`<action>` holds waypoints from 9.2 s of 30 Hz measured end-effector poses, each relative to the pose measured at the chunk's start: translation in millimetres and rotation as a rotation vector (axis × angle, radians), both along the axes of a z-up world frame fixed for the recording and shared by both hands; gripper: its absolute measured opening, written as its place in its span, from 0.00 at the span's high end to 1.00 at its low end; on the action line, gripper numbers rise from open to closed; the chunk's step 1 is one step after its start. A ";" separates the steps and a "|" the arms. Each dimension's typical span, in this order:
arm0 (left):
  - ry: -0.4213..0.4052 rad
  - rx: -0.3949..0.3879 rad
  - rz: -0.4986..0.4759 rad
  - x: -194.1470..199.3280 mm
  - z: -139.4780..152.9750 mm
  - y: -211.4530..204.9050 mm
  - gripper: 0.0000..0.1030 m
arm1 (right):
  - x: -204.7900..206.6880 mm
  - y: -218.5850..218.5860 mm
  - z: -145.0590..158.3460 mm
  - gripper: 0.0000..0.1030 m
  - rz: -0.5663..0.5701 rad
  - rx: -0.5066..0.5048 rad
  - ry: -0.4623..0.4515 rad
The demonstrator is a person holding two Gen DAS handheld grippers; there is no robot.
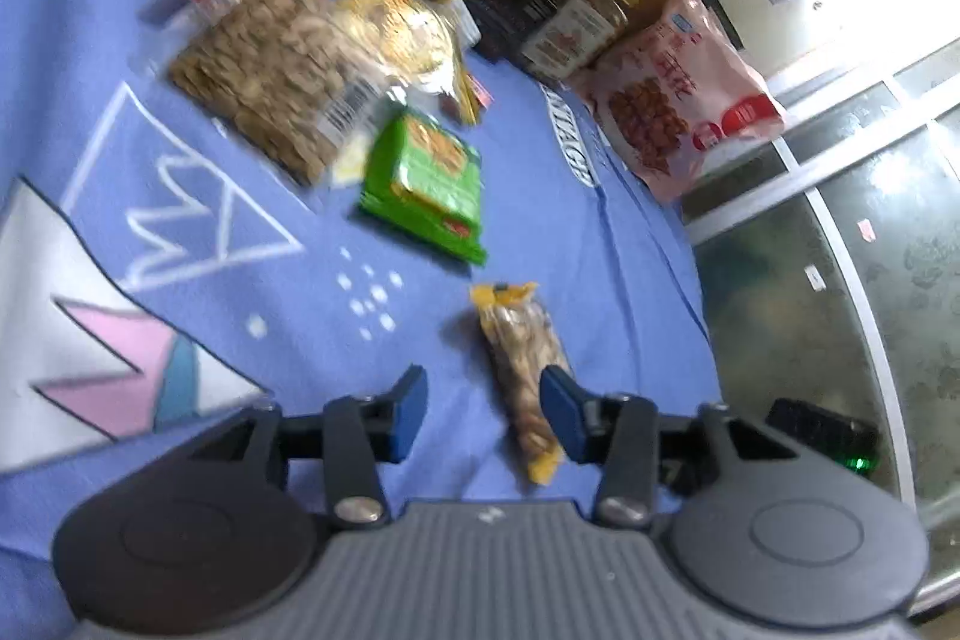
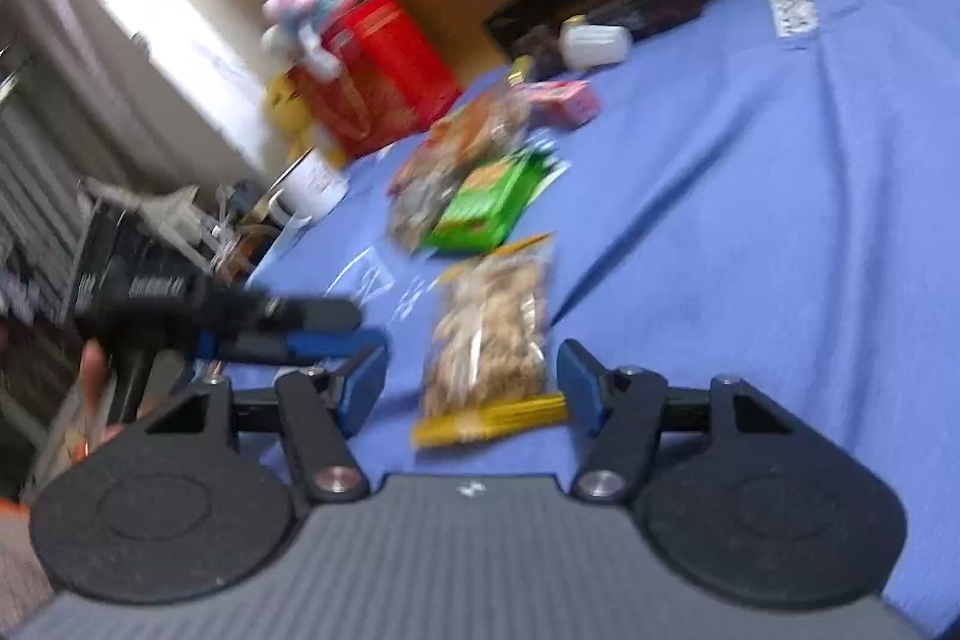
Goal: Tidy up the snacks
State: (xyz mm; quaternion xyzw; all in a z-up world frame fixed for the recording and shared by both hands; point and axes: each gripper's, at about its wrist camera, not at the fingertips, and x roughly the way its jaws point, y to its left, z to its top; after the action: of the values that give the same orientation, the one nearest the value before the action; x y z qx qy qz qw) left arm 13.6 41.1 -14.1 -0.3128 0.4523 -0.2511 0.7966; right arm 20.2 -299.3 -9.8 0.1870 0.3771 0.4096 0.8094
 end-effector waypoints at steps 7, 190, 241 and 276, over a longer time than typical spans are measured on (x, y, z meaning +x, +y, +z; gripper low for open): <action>0.023 -0.013 -0.051 13.4 -16.7 -29.8 0.82 | -10.3 35.0 -5.4 0.48 0.026 0.005 -0.027; -0.247 0.168 0.257 3.0 19.6 85.2 0.49 | 32.1 88.0 -0.1 0.72 -0.046 -0.086 0.029; -0.201 0.067 0.166 -21.3 -0.8 80.2 0.46 | -25.4 130.2 11.2 0.47 0.012 -0.436 -0.351; -0.366 0.101 0.139 31.9 66.6 65.4 0.66 | 2.7 130.7 43.3 0.71 -0.068 -0.330 -0.456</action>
State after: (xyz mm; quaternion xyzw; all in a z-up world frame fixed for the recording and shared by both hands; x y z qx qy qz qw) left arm 45.5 106.5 52.5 -0.2522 0.2895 -0.2254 0.8954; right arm 22.9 -168.6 33.5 -0.0316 0.2401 0.3468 0.9061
